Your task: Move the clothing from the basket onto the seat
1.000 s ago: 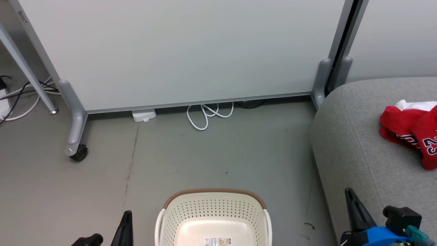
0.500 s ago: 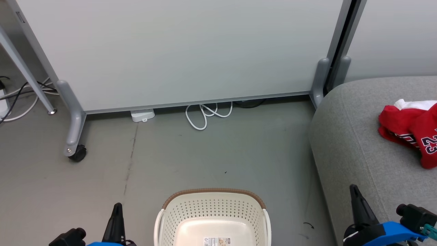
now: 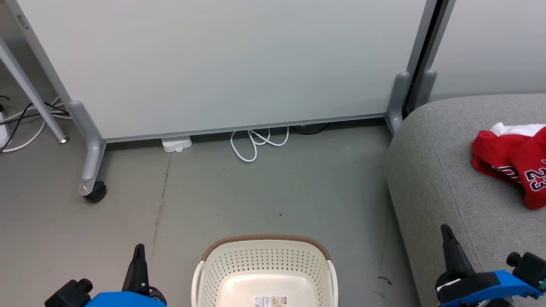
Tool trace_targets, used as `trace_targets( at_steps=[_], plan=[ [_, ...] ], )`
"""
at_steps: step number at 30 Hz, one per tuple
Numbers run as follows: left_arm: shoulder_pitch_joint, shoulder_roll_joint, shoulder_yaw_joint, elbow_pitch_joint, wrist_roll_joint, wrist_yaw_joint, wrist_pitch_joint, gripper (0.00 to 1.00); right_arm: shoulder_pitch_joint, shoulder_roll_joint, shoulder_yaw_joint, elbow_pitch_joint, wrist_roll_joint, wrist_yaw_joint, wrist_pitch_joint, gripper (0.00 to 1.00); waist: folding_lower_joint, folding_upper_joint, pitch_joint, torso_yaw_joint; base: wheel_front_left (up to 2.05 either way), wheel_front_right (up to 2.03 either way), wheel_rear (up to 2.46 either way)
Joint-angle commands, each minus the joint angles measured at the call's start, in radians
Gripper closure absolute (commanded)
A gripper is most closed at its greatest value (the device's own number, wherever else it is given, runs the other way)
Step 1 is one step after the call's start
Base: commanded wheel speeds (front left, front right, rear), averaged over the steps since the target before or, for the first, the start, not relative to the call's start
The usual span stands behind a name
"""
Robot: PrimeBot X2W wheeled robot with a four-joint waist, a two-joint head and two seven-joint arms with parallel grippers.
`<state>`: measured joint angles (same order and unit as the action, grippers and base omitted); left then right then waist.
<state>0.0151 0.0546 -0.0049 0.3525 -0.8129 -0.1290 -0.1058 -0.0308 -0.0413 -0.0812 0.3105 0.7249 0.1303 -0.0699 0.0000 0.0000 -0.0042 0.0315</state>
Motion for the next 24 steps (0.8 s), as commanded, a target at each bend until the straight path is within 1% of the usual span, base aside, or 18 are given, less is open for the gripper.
trace_targets(
  at_steps=[1,2,24],
  plan=[
    [-0.033,0.001,0.012,-0.019,-0.041,-0.001,0.010,1.00,-0.029,-0.005,-0.004,-0.018,0.047,0.000,0.009,1.00,0.0000,0.0000,0.000,-0.001,0.00,0.00,0.00],
    [-0.033,0.001,0.012,-0.019,-0.041,-0.001,0.010,1.00,-0.029,-0.005,-0.004,-0.018,0.047,0.000,0.009,1.00,0.0000,0.0000,0.000,-0.001,0.00,0.00,0.00],
    [-0.066,0.000,0.048,-0.050,-0.290,-0.001,0.080,1.00,-0.049,-0.008,-0.014,-0.036,0.323,0.000,0.068,1.00,0.0000,0.0000,0.002,-0.008,0.00,0.00,0.00]
  ],
)
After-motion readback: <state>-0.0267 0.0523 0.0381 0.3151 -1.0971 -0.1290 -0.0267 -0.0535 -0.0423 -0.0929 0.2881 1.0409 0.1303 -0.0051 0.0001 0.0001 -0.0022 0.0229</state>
